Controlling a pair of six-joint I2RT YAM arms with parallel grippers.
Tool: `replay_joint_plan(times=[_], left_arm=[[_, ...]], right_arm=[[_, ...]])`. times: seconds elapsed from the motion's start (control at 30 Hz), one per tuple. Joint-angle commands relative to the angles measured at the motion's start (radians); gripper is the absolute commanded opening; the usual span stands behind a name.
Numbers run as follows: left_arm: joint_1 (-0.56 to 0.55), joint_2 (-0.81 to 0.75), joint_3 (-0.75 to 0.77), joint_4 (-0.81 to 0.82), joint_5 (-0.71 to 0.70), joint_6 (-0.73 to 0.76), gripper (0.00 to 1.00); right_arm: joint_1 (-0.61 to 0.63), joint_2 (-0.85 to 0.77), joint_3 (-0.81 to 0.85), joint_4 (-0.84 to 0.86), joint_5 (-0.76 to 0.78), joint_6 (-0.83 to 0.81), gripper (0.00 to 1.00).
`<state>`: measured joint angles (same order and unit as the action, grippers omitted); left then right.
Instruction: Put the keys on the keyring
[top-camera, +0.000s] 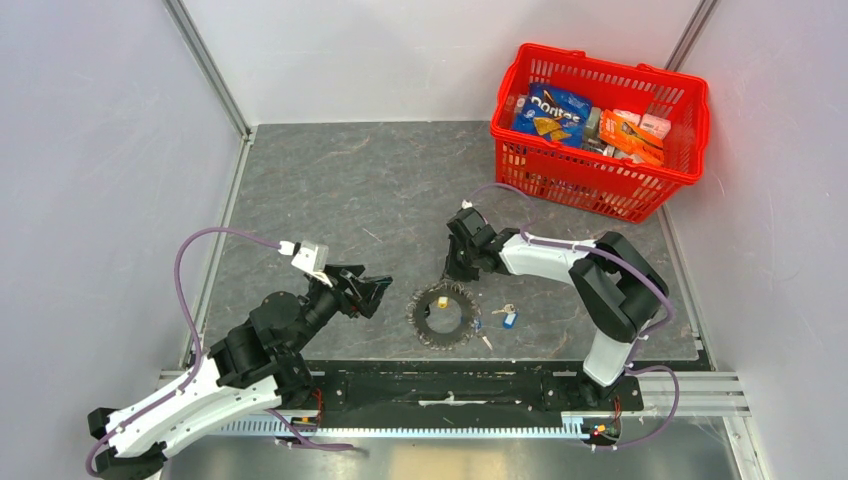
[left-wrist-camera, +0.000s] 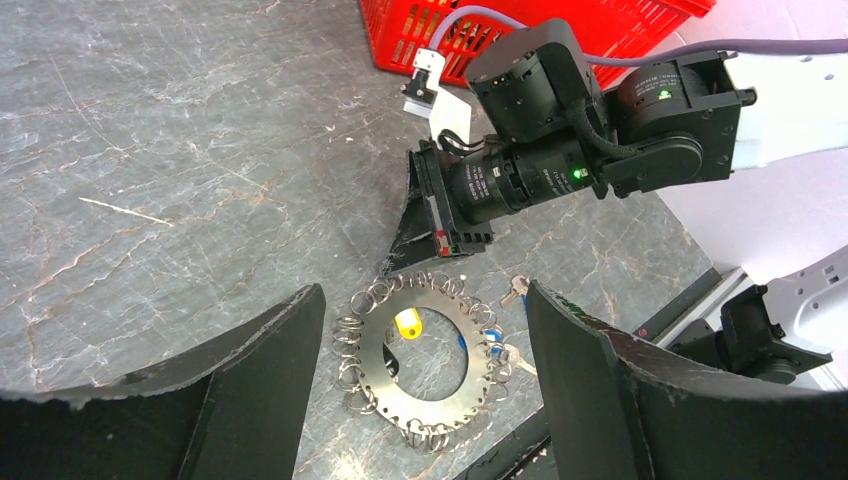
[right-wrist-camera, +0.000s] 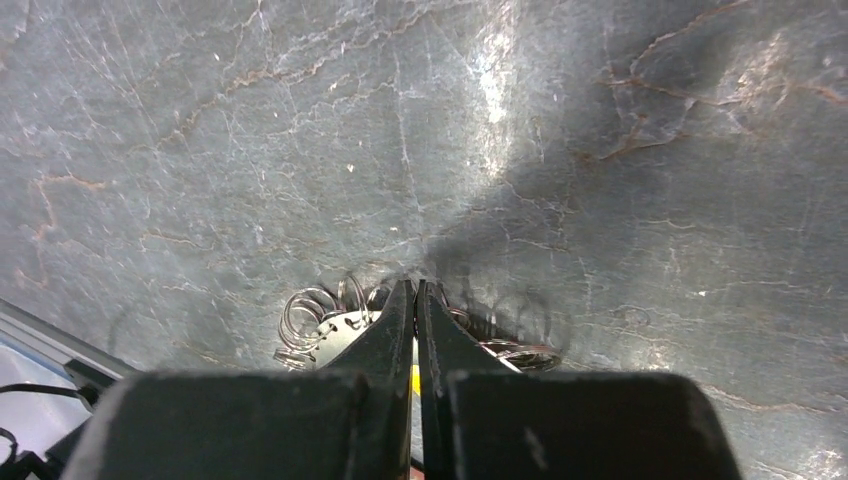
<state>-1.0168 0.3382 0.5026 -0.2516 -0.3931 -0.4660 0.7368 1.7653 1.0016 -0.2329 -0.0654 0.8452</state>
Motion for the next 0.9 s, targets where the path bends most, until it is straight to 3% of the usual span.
replay_joint_plan(times=[0.0, 0.43, 0.67, 0.87], left_arm=[[-0.001, 0.014, 0.002, 0.04, -0.036, -0.001, 0.81], [-0.002, -0.004, 0.019, 0.038, 0.0, -0.037, 0.8], [-0.001, -0.048, 0.036, 0.042, 0.059, -0.091, 0.8], [-0.001, -0.015, 0.095, 0.071, 0.203, -0.071, 0.8]], right_arm=[[-0.012, 0.004, -0.026, 0.022, 0.007, 0.011, 0.0], [-0.013, -0.257, -0.11, -0.016, 0.102, -0.051, 0.0], [-0.013, -0.473, -0.176, 0.034, -0.021, -0.109, 0.0], [-0.014, -0.648, -0.1, -0.049, -0.197, -0.239, 0.0]])
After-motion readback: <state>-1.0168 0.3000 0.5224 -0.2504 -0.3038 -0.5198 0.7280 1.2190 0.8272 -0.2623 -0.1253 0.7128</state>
